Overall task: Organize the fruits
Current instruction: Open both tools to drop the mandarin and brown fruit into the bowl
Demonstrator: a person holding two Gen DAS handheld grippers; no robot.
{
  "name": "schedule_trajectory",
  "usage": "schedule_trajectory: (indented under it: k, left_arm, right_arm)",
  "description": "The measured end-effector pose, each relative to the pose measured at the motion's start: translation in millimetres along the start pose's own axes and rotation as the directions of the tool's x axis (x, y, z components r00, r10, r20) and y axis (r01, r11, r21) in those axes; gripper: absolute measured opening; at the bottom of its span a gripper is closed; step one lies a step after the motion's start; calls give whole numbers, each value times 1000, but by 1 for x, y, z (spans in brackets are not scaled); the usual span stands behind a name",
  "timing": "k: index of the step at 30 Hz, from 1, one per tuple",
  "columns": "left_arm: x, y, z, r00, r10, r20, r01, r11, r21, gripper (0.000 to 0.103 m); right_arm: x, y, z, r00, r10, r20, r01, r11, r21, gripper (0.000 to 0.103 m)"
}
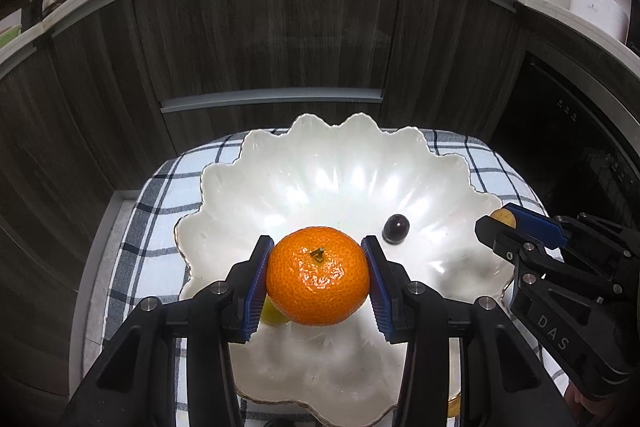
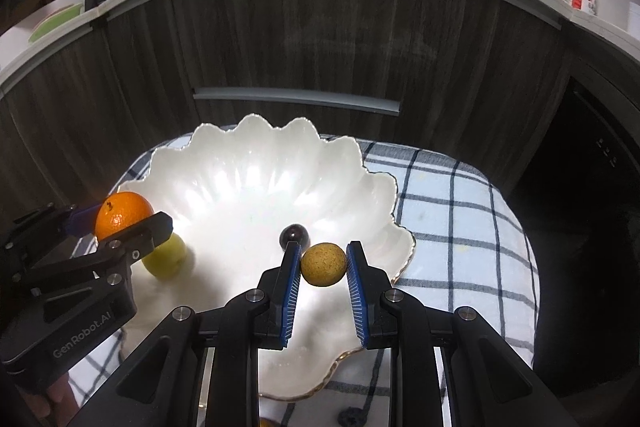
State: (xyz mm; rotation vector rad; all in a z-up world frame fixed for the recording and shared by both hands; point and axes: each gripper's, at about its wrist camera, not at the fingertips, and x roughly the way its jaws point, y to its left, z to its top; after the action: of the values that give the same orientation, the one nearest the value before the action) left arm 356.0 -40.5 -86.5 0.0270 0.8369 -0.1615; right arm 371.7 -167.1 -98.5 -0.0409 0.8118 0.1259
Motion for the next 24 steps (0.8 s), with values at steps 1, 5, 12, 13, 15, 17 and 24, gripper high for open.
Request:
schedule_trajectory:
  k: [1, 5, 12, 13, 15, 17, 24]
  left_arm:
    - [1, 0, 0, 1000, -3, -5, 3, 1000, 1, 44]
    - [7, 1, -2, 999, -13, -32, 13, 1000, 5, 44]
    - [15, -3, -8, 997, -27, -77, 28, 999, 16, 45]
    - [15, -3, -9, 996, -28, -80, 29, 999, 15, 45]
    - [16, -4, -10, 995, -33, -91, 35, 999, 16, 45]
    - [16, -4, -10, 995, -31, -96, 33, 999, 16, 45]
    - [7, 3, -11, 998, 1, -57, -2, 1000, -4, 86]
  right_arm:
    - [1, 0, 0, 1000, 1, -6, -1, 1000, -1, 25]
    - [9, -1, 0, 999, 5, -37, -5, 1000, -4, 25]
    - [19, -3, -2, 997, 12, -79, -13, 1000, -7, 25]
    - [19, -3, -3, 997, 12, -81, -13, 1000, -7, 25]
    - [19, -2, -4, 996, 14, -84, -15, 1000, -10, 25]
    - [17, -2, -4, 997, 11, -77, -13, 1000, -18, 25]
    - [12, -1, -1, 998, 4, -62, -5, 1000, -18, 52]
